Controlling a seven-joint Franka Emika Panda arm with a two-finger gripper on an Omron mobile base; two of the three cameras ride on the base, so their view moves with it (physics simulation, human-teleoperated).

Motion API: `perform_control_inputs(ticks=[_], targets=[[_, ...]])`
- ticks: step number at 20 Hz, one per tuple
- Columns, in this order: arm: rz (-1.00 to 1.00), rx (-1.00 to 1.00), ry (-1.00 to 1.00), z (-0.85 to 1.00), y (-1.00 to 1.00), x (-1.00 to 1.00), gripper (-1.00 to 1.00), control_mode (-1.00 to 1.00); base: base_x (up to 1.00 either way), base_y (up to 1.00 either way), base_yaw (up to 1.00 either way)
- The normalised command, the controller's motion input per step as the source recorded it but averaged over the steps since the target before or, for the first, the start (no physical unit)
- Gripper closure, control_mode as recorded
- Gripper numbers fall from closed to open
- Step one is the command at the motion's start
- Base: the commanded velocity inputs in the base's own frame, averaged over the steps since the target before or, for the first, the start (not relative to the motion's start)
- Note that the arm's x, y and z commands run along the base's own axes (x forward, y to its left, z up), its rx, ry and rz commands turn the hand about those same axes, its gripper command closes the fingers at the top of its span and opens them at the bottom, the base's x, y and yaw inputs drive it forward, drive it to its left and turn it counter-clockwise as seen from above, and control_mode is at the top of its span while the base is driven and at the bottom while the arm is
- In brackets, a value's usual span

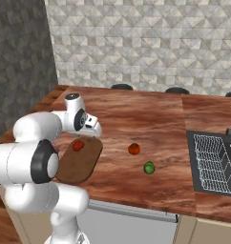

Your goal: Place the avocado, onion, tomato, and bell pepper on the cutting board.

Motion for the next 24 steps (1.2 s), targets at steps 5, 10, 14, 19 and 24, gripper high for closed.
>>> perform_control_inputs(ticks=[5,10,14,19,24], targets=[[0.0,0.0,0.0,0.16,-0.55,-0.18,-1.0,-1.0,0.0,0.0,0.0],[0.0,0.0,0.0,0.06,-0.66,-0.11,-1.0,-1.0,0.0,0.0,0.0],[0.0,0.0,0.0,0.0,-0.71,-0.01,-1.0,-1.0,0.0,0.0,0.0],[0.0,0.0,0.0,0.0,-0.67,0.0,-1.0,-1.0,0.0,0.0,0.0],[0.0,0.0,0.0,0.0,-0.59,0.0,-1.0,-1.0,0.0,0.0,0.0]])
